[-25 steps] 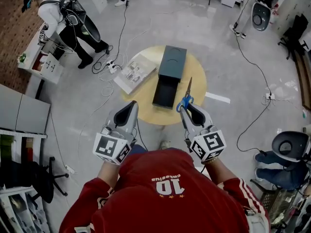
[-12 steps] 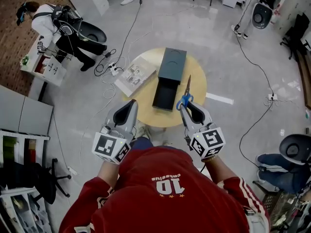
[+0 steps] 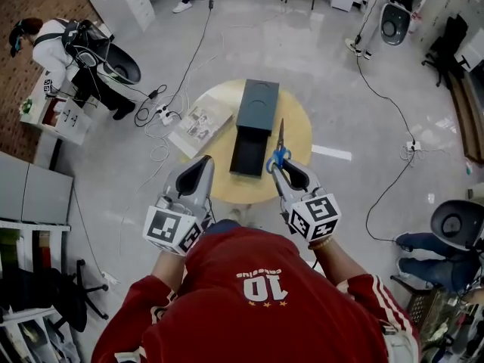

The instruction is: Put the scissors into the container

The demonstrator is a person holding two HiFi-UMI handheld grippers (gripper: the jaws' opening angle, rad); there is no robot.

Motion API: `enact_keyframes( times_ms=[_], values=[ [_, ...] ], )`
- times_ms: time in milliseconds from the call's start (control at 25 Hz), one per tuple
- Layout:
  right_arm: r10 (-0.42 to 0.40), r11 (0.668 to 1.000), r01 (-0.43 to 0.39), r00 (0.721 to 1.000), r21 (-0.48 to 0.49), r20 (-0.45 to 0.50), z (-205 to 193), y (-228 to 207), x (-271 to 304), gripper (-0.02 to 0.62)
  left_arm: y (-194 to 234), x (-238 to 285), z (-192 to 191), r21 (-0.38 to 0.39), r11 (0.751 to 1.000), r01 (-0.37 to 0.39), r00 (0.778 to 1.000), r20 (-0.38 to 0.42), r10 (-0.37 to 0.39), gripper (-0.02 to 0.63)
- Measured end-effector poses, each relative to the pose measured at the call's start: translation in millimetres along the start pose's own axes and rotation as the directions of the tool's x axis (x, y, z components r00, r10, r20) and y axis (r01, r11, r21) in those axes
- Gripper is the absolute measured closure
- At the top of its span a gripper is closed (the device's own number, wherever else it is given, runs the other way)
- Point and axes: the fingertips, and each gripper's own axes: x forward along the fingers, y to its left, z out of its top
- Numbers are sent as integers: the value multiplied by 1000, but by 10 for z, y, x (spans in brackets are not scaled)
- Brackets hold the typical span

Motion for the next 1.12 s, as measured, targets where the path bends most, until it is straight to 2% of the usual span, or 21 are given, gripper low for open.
enact_keyframes(
  times_ms=[160,360,680,800,960,1120],
  values=[
    [-21,1000,21,999,0,-44,-47,-47,132,515,140,112,-28,-31,999,15,1000,-3,-15,603],
    [-48,999,47,994,-9,-96,-122,-73,438,517,436,306,-168,-30,998,56,998,-12,-56,603],
    [-95,995,93,985,-19,-145,-265,-138,724,517,590,630,-303,-10,992,122,992,12,-122,603],
    [-96,995,95,982,-12,-162,-354,-156,802,516,600,707,-374,-8,988,152,988,14,-152,603],
    [-87,996,91,977,12,-194,-518,-161,879,517,661,760,-523,-42,979,200,980,-3,-200,603],
    [-56,997,67,971,39,-231,-711,-179,950,515,739,843,-675,-75,976,205,978,-32,-208,603]
  ],
)
